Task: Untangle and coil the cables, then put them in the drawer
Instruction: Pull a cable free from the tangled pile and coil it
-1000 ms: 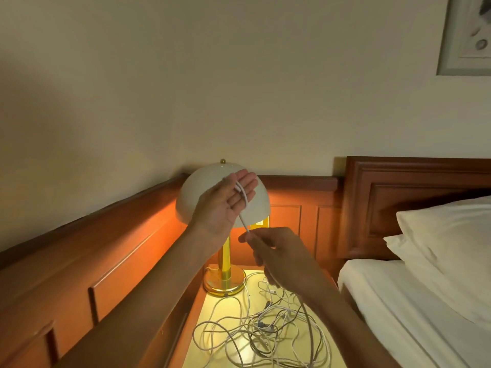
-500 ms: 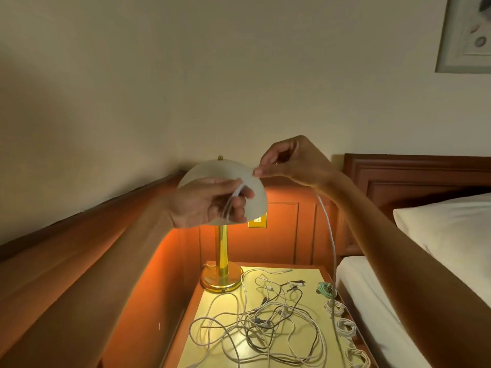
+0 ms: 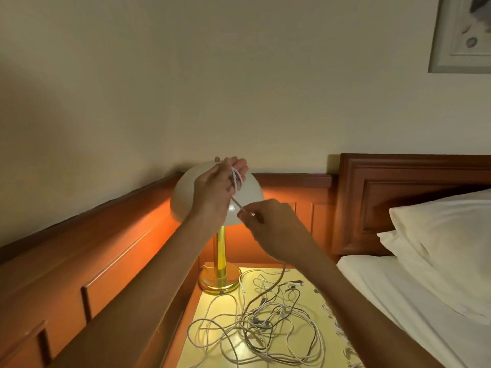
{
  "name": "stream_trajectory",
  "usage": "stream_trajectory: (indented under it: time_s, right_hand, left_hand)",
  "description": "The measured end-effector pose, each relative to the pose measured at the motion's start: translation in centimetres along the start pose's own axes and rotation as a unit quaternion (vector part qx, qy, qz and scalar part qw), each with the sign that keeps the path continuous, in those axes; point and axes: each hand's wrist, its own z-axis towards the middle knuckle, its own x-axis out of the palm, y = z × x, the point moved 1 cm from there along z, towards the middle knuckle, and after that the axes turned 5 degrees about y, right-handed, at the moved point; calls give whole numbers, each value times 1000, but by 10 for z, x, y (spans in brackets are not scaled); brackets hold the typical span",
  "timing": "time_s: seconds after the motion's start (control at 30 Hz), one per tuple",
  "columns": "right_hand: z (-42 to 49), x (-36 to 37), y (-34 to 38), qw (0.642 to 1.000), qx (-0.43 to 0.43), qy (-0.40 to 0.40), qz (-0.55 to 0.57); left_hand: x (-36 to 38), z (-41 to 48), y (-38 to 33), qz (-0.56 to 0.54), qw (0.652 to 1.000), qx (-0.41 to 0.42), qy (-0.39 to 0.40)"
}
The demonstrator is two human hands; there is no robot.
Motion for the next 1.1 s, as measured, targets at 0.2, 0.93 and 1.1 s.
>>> stream_trajectory:
  time_s: [0.2,0.93,1.1]
  right_hand:
    - [31,-71,7,989,-18,-3,-146]
    - [13,10,-18,991,0,132,3]
    - [44,-34,-26,972,-81,98,-199]
  left_hand:
    - [-15,-10,-3,429,869,-36,245]
    - [-19,-7,23,131,987,54,-78]
    - [-39,-8,28,448,871,8,199]
